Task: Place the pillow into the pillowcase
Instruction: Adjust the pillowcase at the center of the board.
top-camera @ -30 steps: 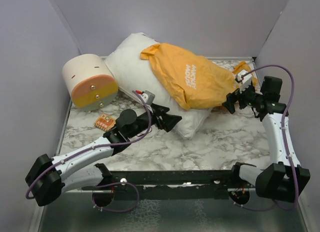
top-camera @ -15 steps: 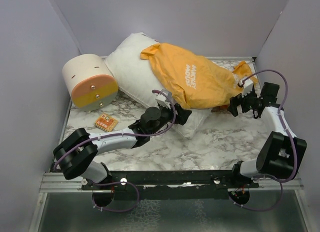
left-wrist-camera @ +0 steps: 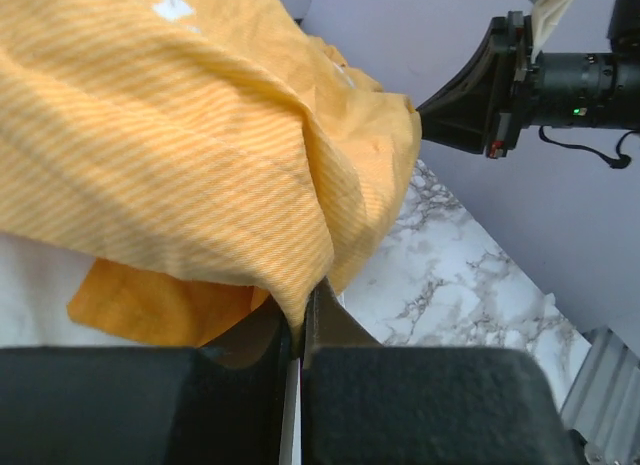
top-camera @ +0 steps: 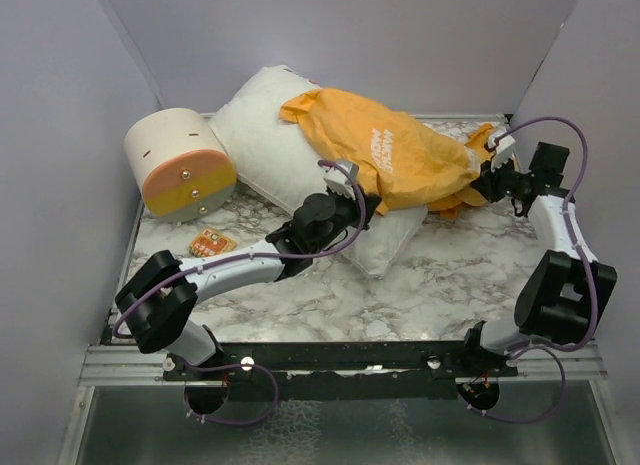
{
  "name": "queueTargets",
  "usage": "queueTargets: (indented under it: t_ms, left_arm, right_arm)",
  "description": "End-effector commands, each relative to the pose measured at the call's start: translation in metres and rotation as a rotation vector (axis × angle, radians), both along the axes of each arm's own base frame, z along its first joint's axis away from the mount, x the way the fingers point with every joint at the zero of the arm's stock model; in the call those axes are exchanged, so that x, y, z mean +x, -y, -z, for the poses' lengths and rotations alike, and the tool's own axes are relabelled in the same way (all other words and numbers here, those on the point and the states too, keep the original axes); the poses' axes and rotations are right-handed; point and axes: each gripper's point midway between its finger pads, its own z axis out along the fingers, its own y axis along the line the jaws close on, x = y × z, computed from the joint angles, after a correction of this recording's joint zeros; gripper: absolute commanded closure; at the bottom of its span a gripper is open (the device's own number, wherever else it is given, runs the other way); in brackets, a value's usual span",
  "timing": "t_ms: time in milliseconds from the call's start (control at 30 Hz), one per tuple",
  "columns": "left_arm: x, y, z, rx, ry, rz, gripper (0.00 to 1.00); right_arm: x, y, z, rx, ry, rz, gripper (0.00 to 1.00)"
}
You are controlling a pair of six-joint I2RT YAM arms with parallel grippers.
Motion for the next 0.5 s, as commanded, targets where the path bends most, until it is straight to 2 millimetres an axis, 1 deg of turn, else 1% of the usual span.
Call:
queueTargets:
  t_ms: [0, 33, 67, 100, 233, 300, 400, 433, 467]
  left_arm:
    - [0.002, -0.006, -0.063, 0.065, 0.114, 0.018, 1.0]
    - [0.0, -0.008, -0.079, 0.077, 0.141, 0.028, 1.0]
    - [-0.002, -0.01, -0.098, 0.082, 0.176, 0.038, 1.0]
    - [-0.005, -0.013, -0.116, 0.085, 0.206, 0.046, 1.0]
    - [-0.028, -0.025, -0.192, 0.039, 0.319, 0.105, 1.0]
    - [-0.046, -0.029, -0.226, -0.008, 0.372, 0.163, 1.0]
    - [-0.075, -0.034, -0.273, -0.092, 0.442, 0.261, 1.0]
    - [-0.083, -0.035, -0.285, -0.119, 0.457, 0.29, 1.0]
    - [-0.091, -0.035, -0.292, -0.14, 0.464, 0.321, 1.0]
  right_arm:
    - [0.0, 0.001, -0.085, -0.027, 0.164, 0.028, 0.99]
    - [0.0, 0.005, -0.107, -0.048, 0.211, 0.056, 0.99]
    - [-0.002, 0.008, -0.13, -0.07, 0.257, 0.083, 0.99]
    - [-0.005, 0.013, -0.16, -0.095, 0.319, 0.113, 0.99]
    - [-0.021, 0.026, -0.246, -0.151, 0.475, 0.206, 0.99]
    - [-0.033, 0.031, -0.288, -0.181, 0.56, 0.25, 0.99]
    - [-0.059, 0.031, -0.351, -0.228, 0.703, 0.306, 0.99]
    - [-0.068, 0.03, -0.37, -0.24, 0.748, 0.32, 0.99]
    - [-0.078, 0.028, -0.389, -0.25, 0.794, 0.331, 0.99]
